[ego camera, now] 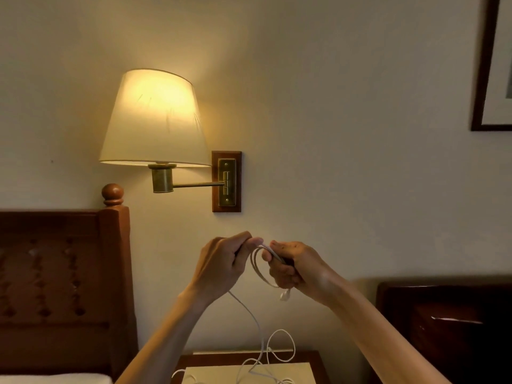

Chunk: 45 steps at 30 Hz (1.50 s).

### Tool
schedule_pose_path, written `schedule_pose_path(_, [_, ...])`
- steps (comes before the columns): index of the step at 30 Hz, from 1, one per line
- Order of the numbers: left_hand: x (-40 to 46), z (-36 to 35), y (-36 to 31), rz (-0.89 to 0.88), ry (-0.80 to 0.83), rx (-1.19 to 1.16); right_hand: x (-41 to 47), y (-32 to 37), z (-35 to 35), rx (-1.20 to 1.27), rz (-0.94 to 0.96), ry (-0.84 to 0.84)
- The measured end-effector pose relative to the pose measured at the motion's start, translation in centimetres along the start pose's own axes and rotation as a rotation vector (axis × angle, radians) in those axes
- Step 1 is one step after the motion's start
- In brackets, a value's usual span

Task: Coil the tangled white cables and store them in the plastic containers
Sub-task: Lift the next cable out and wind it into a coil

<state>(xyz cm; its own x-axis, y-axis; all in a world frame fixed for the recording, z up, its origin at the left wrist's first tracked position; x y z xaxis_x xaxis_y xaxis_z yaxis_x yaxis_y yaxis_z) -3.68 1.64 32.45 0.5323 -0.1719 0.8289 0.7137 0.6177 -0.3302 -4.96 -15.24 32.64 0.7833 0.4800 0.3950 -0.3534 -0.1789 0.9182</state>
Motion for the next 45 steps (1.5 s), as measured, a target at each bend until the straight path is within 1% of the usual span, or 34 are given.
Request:
schedule_pose_path(2, [0.2, -0.3, 0.3, 0.060, -0.009, -0.097, -0.3, 0.7, 0.2, 0.126, -0.021, 0.001])
schedule_pose_path(6, [-1.1, -1.5, 2.4, 0.199, -0.017, -0.331, -0.8, 4.0, 1.1, 0.511, 0.019, -0.053])
schedule_pose_path(9, [-3.4, -3.8, 4.8, 0.335, 0.042, -0.449, -0.8, 6.5, 2.1, 0.612, 0.051, -0.102])
schedule_pose_path(11, [-5.0, -5.0, 6.0, 0.448, 0.097, -0.475, -0.5, 7.4, 3.1, 0.662, 0.086, -0.132])
schedule_pose_path(12, [-5.7, -5.5, 6.4, 0.497, 0.118, -0.451, -0.3, 7.8, 3.7, 0.680, 0.113, -0.145])
schedule_pose_path(13, [-6.3, -5.7, 6.6, 0.513, 0.134, -0.398, 0.0, 8.0, 4.5, 0.668, 0.144, -0.160])
schedule_pose_path(14, [-6.8, -5.7, 6.6, 0.505, 0.158, -0.330, 0.3, 8.1, 5.2, 0.611, 0.174, -0.183])
schedule_pose_path(15, [-7.0, -5.5, 6.1, 0.480, 0.215, -0.268, 0.7, 8.0, 5.7, 0.512, 0.195, -0.216])
schedule_pose_path(17, [-6.3, -4.5, 4.1, 0.400, 0.422, -0.138, 1.7, 7.0, 5.8, 0.275, 0.213, -0.273])
schedule_pose_path(19, [-4.9, -3.2, 1.6, 0.322, 0.637, -0.063, 2.4, 5.1, 5.0, 0.032, 0.219, -0.285])
schedule_pose_path(20, [-4.2, -2.4, 0.3, 0.281, 0.692, -0.075, 2.6, 4.1, 4.3, -0.067, 0.219, -0.265])
schedule_pose_path(21, [-3.4, -1.6, -0.9, 0.234, 0.713, -0.098, 2.7, 3.3, 3.8, -0.135, 0.216, -0.233])
schedule_pose_path(23, [-2.4, -0.2, -2.5, 0.146, 0.681, -0.139, 2.5, 2.0, 2.7, -0.206, 0.198, -0.152])
schedule_pose_path(24, [-2.0, 0.3, -2.9, 0.109, 0.633, -0.147, 2.3, 1.6, 2.2, -0.254, 0.190, -0.113])
schedule_pose_path(27, [-1.0, 1.5, -3.0, 0.001, 0.394, -0.138, 1.8, 0.8, 0.7, -0.454, 0.188, -0.045])
schedule_pose_path(29, [-0.5, 1.7, -2.4, -0.036, 0.246, -0.132, 1.7, 0.4, 0.1, -0.490, 0.169, -0.032])
schedule_pose_path(32, [0.0, 1.4, -1.0, -0.019, 0.081, -0.125, 1.6, -0.5, -0.5, -0.339, 0.088, -0.015])
schedule_pose_path(35, [0.3, 0.9, 0.1, 0.034, -0.013, -0.161, 1.3, -0.4, -0.7, -0.122, 0.026, -0.012])
schedule_pose_path(40, [-0.8, -1.1, 2.0, 0.217, 0.000, -0.349, 1.1, 1.5, -0.1, 0.144, -0.048, -0.043])
schedule_pose_path(43, [-2.3, -3.1, 4.2, 0.393, 0.024, -0.509, 1.6, 2.5, 0.9, 0.350, -0.035, -0.069])
schedule_pose_path(45, [-3.9, -4.4, 5.9, 0.519, 0.040, -0.603, 1.9, 3.8, 1.8, 0.494, 0.008, -0.070])
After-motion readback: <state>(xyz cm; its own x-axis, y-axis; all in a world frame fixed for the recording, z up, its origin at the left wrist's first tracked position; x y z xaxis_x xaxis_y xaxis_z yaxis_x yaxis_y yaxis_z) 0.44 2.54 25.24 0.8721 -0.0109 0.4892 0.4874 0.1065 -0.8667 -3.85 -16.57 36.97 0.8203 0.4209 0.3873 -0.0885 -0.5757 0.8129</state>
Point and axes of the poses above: each hand's wrist, its own x-axis towards the middle knuckle, its own z-axis out of the back of the hand, y = z × x, the point moved 2 cm from there along x, towards the middle knuckle, and after that the axes turned 12 degrees about z, right-handed, at the moved point
